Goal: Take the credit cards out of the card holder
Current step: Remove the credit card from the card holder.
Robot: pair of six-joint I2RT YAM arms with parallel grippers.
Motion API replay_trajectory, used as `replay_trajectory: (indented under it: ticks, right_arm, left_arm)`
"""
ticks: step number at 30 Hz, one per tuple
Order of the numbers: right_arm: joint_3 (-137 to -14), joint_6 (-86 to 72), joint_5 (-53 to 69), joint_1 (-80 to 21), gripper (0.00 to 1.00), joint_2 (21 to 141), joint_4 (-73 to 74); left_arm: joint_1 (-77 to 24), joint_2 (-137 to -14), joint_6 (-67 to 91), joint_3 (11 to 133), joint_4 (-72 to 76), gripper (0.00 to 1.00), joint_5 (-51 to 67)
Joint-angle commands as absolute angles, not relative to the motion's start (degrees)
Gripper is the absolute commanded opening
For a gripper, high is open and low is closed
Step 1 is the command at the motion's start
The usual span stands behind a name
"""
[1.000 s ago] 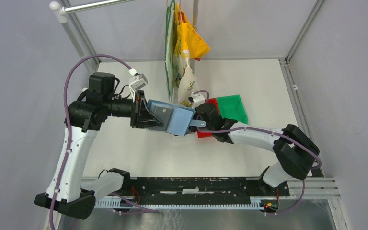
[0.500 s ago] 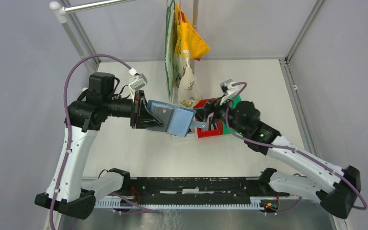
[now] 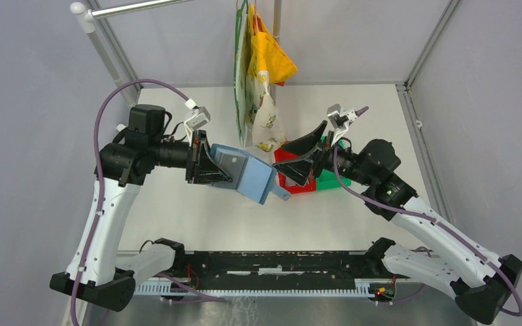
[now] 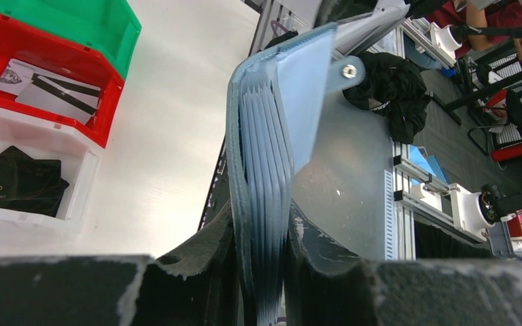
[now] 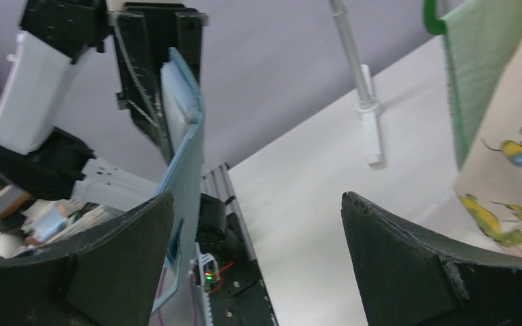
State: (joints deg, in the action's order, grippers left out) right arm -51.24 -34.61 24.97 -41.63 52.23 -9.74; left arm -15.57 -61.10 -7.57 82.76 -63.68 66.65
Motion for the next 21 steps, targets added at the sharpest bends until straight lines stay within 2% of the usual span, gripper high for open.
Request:
replay_trajectory:
  ticks: [1,6,14,21]
  right_arm:
    - [-49.69,-40.87,32.92,-42.34,0.98,53.00,-20.50]
    - [-50.01,-40.36,31.04,-42.35,0.98,52.52,-19.28]
    - [-57.51,-37.11,28.29,-42.25,0.98,51.46,-12.83]
    - [-54.28,-40.10,30.10,-42.32,0.98,51.58,-15.97]
  left_arm:
    - [-15.77,-59.83,-9.23,83.06,-61.13,0.03,69.69]
    - [-15.82,-59.85,-9.35,82.97,-61.51,0.02,69.70]
    - [-15.78,-59.26,-9.93,83.06,-61.96,0.02,69.17]
    - [-15.75,-59.39,-10.03,83.26,-61.97,0.02,69.53]
